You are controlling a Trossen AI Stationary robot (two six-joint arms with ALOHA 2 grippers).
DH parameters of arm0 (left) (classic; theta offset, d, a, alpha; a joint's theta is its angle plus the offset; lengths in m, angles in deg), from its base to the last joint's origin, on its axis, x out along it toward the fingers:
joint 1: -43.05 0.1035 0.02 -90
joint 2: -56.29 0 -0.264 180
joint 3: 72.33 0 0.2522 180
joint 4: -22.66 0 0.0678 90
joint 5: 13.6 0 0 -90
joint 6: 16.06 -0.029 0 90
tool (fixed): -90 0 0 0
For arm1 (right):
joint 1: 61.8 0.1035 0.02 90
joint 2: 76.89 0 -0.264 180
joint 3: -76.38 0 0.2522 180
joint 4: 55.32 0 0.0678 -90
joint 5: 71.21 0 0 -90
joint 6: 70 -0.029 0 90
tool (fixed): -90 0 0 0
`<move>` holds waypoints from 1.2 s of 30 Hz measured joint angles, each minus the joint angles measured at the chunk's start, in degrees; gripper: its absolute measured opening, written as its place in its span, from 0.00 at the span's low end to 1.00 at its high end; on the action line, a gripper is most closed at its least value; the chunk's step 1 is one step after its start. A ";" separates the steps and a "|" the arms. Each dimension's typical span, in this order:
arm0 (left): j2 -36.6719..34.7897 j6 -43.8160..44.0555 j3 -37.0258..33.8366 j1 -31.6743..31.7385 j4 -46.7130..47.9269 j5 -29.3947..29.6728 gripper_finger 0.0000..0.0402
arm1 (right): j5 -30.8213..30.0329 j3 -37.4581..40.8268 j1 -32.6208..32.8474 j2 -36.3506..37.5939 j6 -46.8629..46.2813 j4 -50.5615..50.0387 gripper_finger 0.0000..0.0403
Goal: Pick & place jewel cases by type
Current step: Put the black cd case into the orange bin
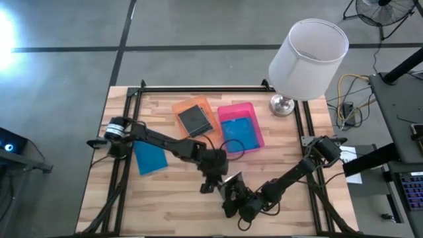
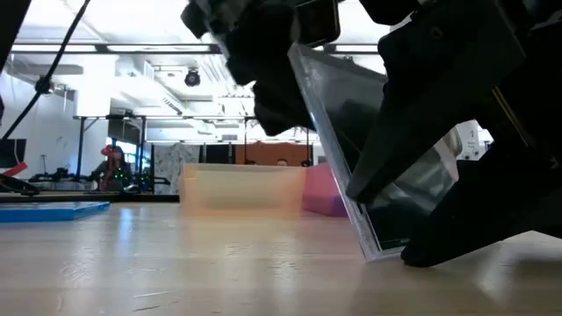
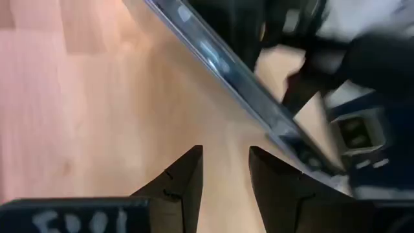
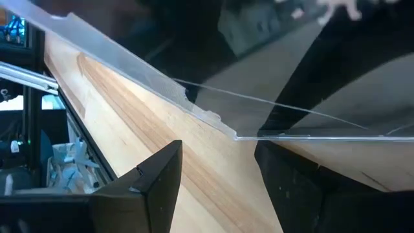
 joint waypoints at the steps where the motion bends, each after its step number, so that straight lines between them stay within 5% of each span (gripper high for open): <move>1: -0.12 1.01 0.08 0.42 -0.78 -1.75 0.27 | 0.01 0.00 0.00 0.00 0.15 0.02 0.50; 15: -5.69 7.55 0.26 4.61 -0.07 0.84 0.35 | 0.12 0.07 0.04 0.04 2.58 -0.38 0.50; 22: -2.13 9.80 -2.16 4.33 2.42 3.11 0.45 | 0.71 0.28 0.04 0.07 1.53 -0.29 0.50; 30: -1.57 20.04 -8.24 10.99 -4.25 3.20 0.46 | 2.08 0.74 0.04 0.17 -1.76 -0.18 0.50; 36: -0.96 19.46 -9.14 9.53 -4.28 5.88 0.46 | 2.14 0.74 0.04 0.21 -4.44 -1.00 0.50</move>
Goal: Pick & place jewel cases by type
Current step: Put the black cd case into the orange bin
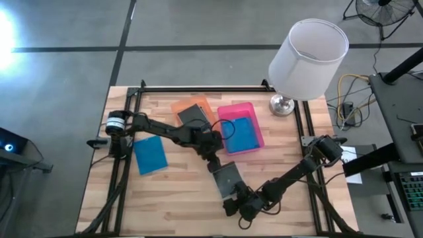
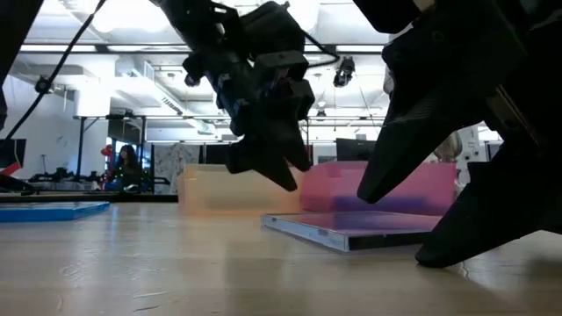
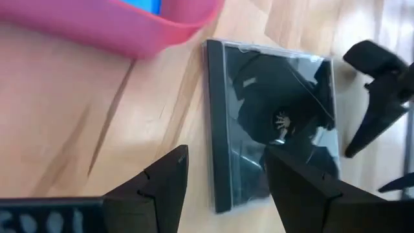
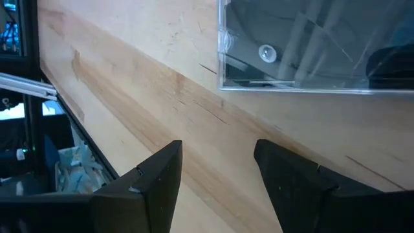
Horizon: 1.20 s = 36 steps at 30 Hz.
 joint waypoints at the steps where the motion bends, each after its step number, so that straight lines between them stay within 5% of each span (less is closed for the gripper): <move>1: 0.14 -0.14 0.10 -0.71 -0.14 1.04 0.46 | -0.01 0.00 0.02 0.01 -0.02 -0.11 0.50; 7: 1.25 0.43 1.03 -4.17 -0.21 7.61 0.46 | 0.05 0.00 0.07 0.01 -0.23 -0.44 0.50; 15: 7.33 3.72 3.85 -4.52 -0.81 6.94 0.46 | 0.17 -0.02 0.22 0.03 -0.34 -0.55 0.50; 25: 12.20 5.66 9.74 -4.03 -0.19 -11.53 0.46 | 2.32 -0.11 0.31 0.14 2.69 -1.63 0.50; 30: 10.21 6.07 10.57 -3.92 0.38 -13.46 0.46 | 3.34 -0.10 1.67 0.23 3.08 -2.30 0.50; 36: 6.44 9.48 11.84 -3.70 -5.92 -24.68 0.46 | 1.12 -0.07 5.15 0.25 0.47 -3.52 0.50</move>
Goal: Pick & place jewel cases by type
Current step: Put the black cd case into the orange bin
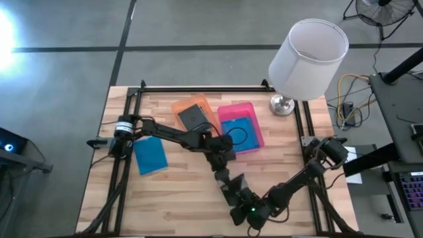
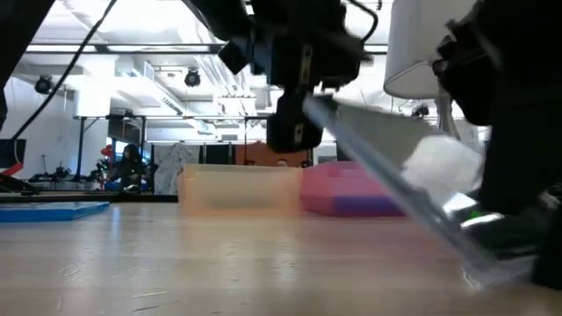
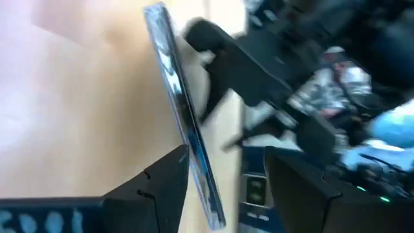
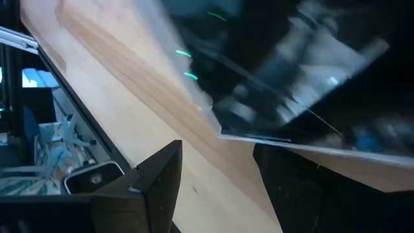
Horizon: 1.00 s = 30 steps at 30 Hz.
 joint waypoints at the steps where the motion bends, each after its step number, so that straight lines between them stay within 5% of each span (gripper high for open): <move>1: -0.13 1.56 -0.10 -0.29 -1.43 -1.17 0.46 | 0.00 0.00 0.39 0.04 -0.67 -0.62 0.50; 7: 0.35 12.01 -0.50 -2.64 -17.22 -5.24 0.46 | -0.02 0.00 0.93 0.13 -0.43 -1.76 0.50; 14: 1.99 13.55 -0.85 -6.65 -17.92 -2.59 0.46 | -0.77 0.00 0.67 0.13 0.37 -1.74 0.50; 17: 1.39 10.15 -0.72 -6.87 -13.56 3.37 0.46 | -0.77 0.00 0.67 0.13 -0.06 -1.74 0.50; 24: 0.48 0.91 0.33 -5.96 8.48 28.65 0.46 | -0.89 0.00 0.62 0.13 -2.84 -1.74 0.50; 30: 3.68 2.56 -0.76 -4.56 11.05 31.84 0.46 | -0.90 0.00 0.62 0.13 -3.68 -1.82 0.50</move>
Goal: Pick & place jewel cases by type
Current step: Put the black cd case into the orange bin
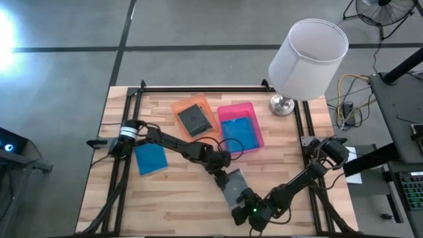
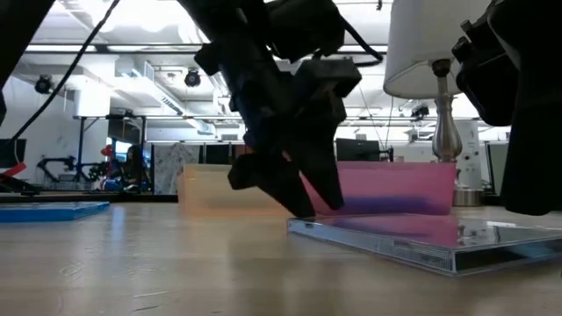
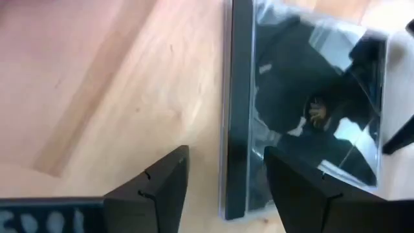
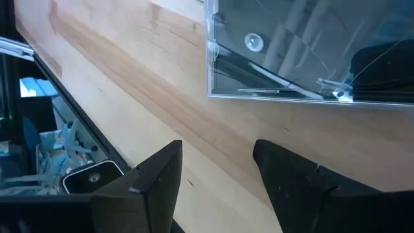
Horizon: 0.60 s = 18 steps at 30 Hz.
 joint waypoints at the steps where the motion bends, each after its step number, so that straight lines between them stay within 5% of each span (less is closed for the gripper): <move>1: 0.26 0.04 0.03 0.04 -0.31 0.63 0.46 | -0.07 0.00 0.00 0.00 -0.25 0.00 0.50; 6: 2.08 0.03 0.28 0.23 -1.50 -0.99 0.46 | 0.09 0.00 0.11 0.00 -0.87 -0.02 0.50; 18: 4.21 5.20 0.01 0.68 -9.98 -17.62 0.46 | 0.09 -0.01 0.20 -0.26 -0.87 -0.04 0.50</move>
